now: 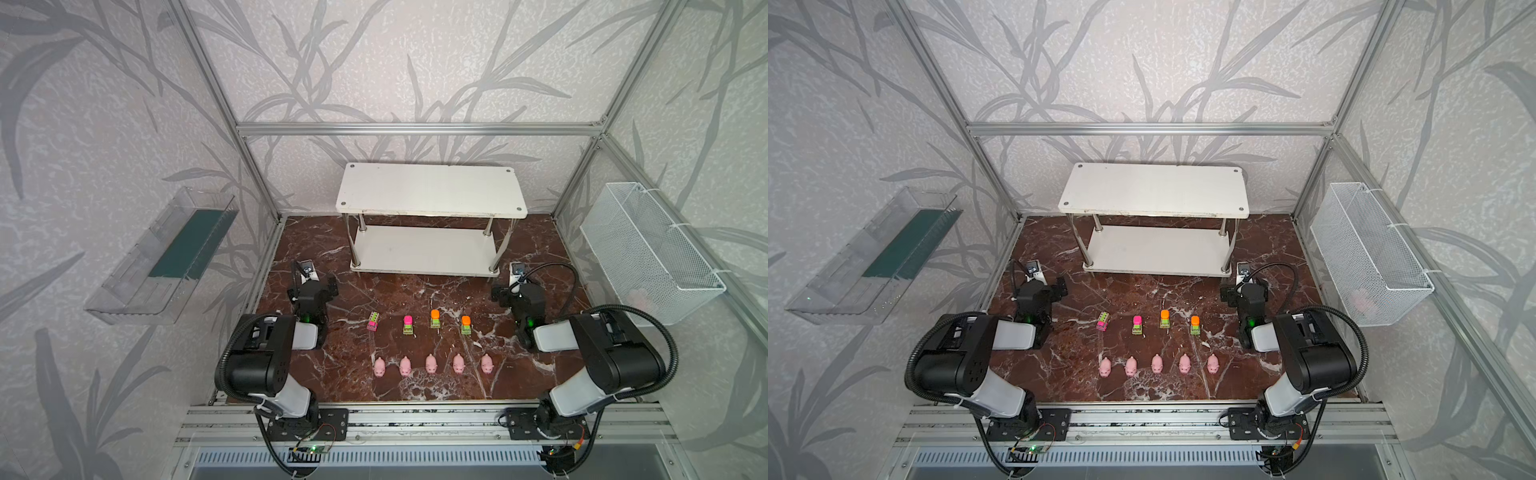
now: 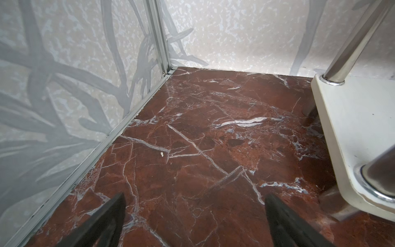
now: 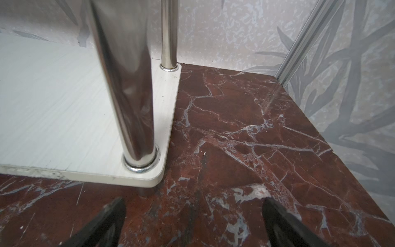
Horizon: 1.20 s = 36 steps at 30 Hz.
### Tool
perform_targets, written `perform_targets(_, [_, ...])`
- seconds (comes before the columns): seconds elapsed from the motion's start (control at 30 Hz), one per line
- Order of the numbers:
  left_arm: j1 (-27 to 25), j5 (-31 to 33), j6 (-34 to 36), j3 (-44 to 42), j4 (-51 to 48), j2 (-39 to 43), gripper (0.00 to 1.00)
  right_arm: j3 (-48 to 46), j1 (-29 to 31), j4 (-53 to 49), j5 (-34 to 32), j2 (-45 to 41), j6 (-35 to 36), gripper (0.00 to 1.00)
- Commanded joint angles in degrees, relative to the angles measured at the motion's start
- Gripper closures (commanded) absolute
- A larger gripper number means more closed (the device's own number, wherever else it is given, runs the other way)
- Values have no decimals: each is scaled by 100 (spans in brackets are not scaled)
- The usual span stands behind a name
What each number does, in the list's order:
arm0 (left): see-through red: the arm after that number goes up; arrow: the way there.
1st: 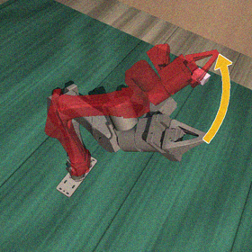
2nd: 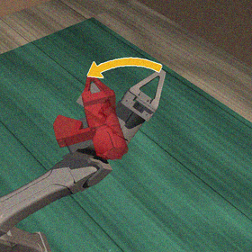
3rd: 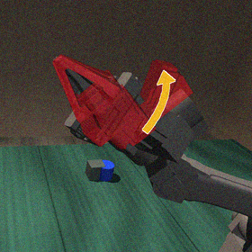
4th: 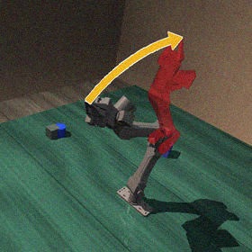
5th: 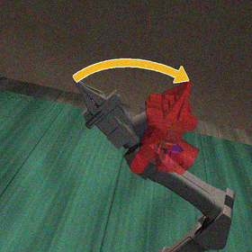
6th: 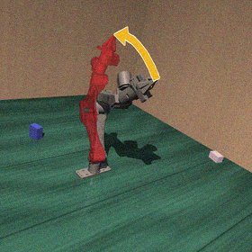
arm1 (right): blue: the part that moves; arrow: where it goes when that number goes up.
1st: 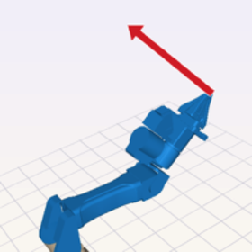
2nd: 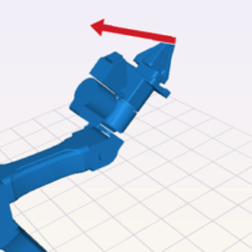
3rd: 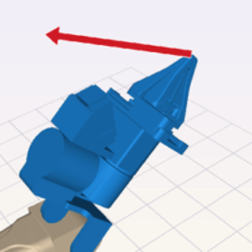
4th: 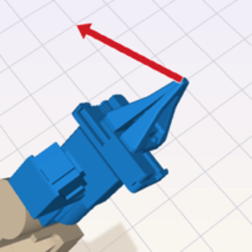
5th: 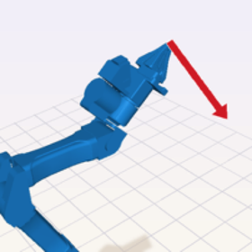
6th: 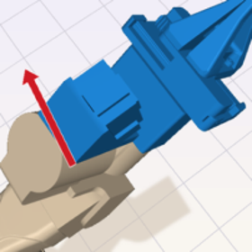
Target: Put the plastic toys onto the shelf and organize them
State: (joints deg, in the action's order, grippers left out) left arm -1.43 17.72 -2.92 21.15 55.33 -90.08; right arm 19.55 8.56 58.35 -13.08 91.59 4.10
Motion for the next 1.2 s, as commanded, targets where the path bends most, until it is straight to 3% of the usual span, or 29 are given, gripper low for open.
perform_targets(0.0, [-11,-91,125,-18,112,-22,1,94,-7,45,-98,-14,-53,1])
perform_targets(0.37, [-12,-93,125,-21,105,-27,1,93,-9,61,-98,-11,-41,1])
perform_targets(0.53, [-9,-90,125,-18,109,-27,1,102,-3,10,434,-28,150,1])
perform_targets(1.17, [74,-221,55,12,9,-5,1,118,3,-22,471,-27,146,1])
